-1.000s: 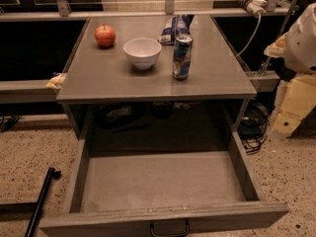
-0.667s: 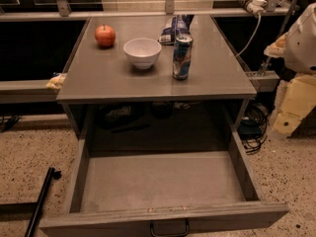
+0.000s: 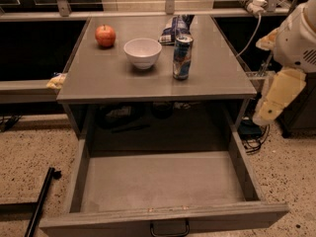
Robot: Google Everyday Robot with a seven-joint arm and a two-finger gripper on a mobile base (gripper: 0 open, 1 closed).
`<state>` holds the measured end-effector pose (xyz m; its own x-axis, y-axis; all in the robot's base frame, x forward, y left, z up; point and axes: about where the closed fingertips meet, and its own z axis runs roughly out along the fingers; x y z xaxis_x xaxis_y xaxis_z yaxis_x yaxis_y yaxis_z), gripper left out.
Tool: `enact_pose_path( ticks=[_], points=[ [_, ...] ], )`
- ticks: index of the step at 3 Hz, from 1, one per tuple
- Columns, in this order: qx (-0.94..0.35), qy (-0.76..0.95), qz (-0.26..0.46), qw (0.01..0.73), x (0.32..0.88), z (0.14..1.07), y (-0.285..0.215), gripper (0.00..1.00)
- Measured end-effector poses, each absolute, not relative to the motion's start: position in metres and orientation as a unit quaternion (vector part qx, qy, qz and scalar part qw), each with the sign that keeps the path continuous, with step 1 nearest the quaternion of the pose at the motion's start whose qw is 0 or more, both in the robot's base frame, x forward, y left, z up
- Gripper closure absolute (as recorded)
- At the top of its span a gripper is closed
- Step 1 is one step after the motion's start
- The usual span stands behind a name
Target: Place redbull can into top drawer
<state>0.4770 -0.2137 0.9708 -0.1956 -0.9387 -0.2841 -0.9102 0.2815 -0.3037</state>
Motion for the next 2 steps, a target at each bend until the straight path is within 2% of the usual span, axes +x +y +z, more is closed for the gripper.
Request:
enact_pose_path(
  ticks=[2],
  points=[
    [-0.586,0.763,0.005,0.273,0.564,0.952,-0.207,0.0]
  ],
)
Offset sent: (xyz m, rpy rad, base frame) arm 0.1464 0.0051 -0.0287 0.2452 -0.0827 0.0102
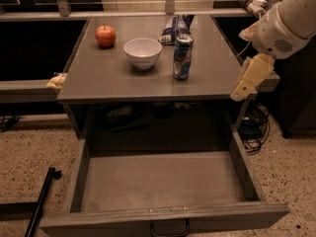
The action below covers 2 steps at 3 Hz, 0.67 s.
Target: Place redbull can into top drawer
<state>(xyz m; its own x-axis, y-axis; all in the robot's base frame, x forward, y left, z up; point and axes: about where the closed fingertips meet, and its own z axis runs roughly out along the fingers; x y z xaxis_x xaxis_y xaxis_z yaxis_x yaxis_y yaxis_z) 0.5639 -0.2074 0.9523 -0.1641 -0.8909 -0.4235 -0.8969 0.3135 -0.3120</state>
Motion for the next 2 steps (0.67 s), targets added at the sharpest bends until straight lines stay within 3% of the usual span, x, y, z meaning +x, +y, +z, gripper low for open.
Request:
enact_pose_path(
  ticks=[2],
  points=[
    [-0.569,0.757,0.064,0.314,0.645,0.933,-0.206,0.0]
  ],
)
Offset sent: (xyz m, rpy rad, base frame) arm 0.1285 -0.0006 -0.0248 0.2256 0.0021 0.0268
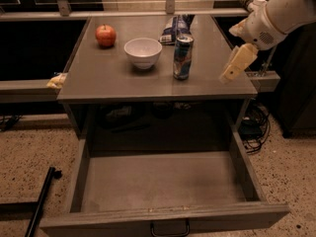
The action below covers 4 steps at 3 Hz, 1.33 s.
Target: Place redbull can into top drawer
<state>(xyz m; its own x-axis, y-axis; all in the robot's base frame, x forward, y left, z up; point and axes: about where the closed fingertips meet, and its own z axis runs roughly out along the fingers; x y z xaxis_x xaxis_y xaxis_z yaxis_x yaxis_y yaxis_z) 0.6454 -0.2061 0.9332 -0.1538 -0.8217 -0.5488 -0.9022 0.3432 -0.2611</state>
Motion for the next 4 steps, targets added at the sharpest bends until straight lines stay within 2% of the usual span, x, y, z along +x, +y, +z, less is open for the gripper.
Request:
enact_pose_path(
  ticks=[2,4],
  points=[
    [-0.563,0.745,0.12,0.338,0.705,0.911,-0.18,0.0],
    [-0.571,0.727,0.167,0.343,0.738,0.898,-0.134,0.0]
  ],
)
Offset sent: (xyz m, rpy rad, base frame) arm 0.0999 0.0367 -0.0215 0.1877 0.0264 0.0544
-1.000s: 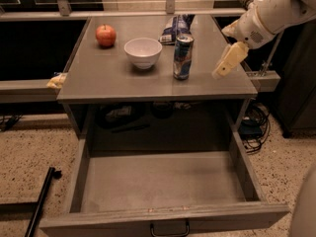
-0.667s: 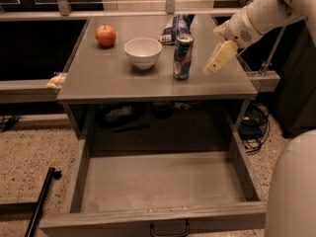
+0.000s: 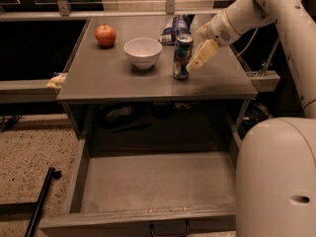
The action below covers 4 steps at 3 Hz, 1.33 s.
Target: Place redbull can into top drawer
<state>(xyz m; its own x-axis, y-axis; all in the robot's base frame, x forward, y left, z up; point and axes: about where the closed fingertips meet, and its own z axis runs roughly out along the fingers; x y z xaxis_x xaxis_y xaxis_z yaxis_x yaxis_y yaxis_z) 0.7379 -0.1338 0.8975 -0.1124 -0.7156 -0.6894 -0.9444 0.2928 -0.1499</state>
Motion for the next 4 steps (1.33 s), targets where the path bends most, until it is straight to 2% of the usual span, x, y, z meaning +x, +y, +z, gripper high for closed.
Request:
enact_pose_path(
  ticks=[1,2,4],
  points=[
    [-0.581,0.716,0.188,0.339,0.739,0.895,-0.112,0.0],
    [-0.588,0.708,0.204,0.334,0.739,0.892,-0.096,0.19],
    [-0.6,0.699,0.213,0.325,0.73,0.892,-0.087,0.66]
  ],
)
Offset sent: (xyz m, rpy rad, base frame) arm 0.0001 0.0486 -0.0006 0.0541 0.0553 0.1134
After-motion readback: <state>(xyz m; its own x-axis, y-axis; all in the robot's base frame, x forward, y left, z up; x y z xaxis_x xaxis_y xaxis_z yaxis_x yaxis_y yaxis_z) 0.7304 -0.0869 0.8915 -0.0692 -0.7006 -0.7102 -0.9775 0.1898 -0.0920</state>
